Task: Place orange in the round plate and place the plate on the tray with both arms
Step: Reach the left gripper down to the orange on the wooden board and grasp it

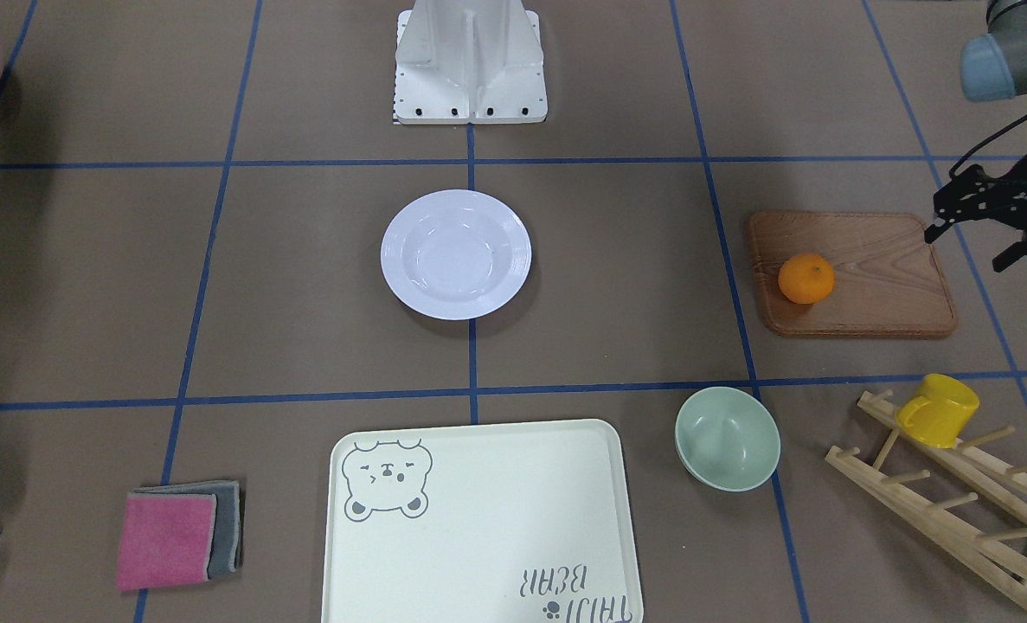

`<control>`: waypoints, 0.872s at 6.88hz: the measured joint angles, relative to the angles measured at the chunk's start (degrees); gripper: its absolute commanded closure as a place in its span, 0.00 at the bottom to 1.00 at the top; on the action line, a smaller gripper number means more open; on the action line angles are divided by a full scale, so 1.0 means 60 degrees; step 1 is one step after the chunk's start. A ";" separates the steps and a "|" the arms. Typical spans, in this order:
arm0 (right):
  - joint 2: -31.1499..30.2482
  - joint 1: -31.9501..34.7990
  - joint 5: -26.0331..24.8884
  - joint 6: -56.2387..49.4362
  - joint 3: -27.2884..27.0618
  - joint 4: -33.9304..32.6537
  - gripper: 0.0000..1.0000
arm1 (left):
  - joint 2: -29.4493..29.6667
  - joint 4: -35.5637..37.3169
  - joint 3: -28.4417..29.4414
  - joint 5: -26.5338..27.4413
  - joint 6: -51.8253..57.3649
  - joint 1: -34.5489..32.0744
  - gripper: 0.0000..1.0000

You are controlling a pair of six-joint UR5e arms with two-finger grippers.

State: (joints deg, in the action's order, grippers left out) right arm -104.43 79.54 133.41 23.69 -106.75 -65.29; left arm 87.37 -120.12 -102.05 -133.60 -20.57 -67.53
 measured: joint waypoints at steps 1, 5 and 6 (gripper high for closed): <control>0.0010 -0.0447 -0.0364 0.0965 -0.0018 0.0467 0.00 | 0.0040 -0.0415 0.0014 0.0586 -0.1065 0.0789 0.01; 0.0018 -0.0783 -0.0553 0.1655 -0.0007 0.0916 0.00 | 0.0389 -0.0762 0.0052 0.2760 -0.2829 0.3043 0.01; 0.0018 -0.0787 -0.0555 0.1659 -0.0007 0.0920 0.00 | 0.0377 -0.0765 0.0118 0.2997 -0.2848 0.3251 0.01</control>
State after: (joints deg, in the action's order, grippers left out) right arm -104.33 74.82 130.08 33.65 -106.79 -59.78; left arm 89.64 -124.71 -101.35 -115.61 -37.66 -48.02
